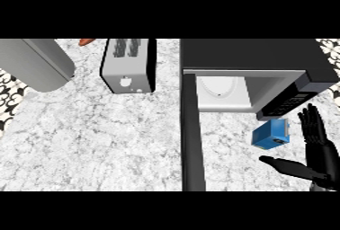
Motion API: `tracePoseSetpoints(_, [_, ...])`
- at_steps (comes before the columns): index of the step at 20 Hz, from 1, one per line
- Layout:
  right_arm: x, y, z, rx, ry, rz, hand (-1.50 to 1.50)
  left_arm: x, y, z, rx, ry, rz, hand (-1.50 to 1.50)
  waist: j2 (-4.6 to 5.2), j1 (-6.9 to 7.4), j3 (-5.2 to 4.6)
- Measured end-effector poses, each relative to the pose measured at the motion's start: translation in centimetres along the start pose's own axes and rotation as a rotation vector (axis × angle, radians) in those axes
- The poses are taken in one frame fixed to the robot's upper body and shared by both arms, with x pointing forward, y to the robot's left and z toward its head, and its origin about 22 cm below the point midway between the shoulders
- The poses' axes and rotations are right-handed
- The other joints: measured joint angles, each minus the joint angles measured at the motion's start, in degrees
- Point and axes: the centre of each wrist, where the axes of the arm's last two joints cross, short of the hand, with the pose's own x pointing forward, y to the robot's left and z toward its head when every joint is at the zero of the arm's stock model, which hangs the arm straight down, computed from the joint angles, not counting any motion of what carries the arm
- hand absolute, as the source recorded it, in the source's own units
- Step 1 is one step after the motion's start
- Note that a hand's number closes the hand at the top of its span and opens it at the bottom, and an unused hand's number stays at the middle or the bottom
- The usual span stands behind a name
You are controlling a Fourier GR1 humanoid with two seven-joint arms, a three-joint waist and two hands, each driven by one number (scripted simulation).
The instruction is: Pick up the milk, place it into the microwave and close the microwave
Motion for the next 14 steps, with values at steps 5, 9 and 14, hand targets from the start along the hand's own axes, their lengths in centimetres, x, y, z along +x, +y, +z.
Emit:
tracePoseSetpoints(5, [-2.5, -0.4, 0.7, 0.010, 0.019, -0.018, -1.50, -0.1, 0.5, 0.3, -0.001, -0.005, 0.009, -1.50, -0.02, -0.06, -0.02])
tracePoseSetpoints(9, [-4.2, -0.7, 0.4, 0.020, 0.021, -0.016, -1.50, 0.2, 0.8, 0.8, 0.002, 0.013, 0.010, -1.50, -0.03, 0.01, -0.01])
tracePoseSetpoints(14, [-6.6, -1.2, 0.3, 0.020, 0.013, 0.000, -1.50, -0.1, 0.9, 0.4, -0.007, -0.018, 0.025, -1.50, 0.01, 0.02, -0.01])
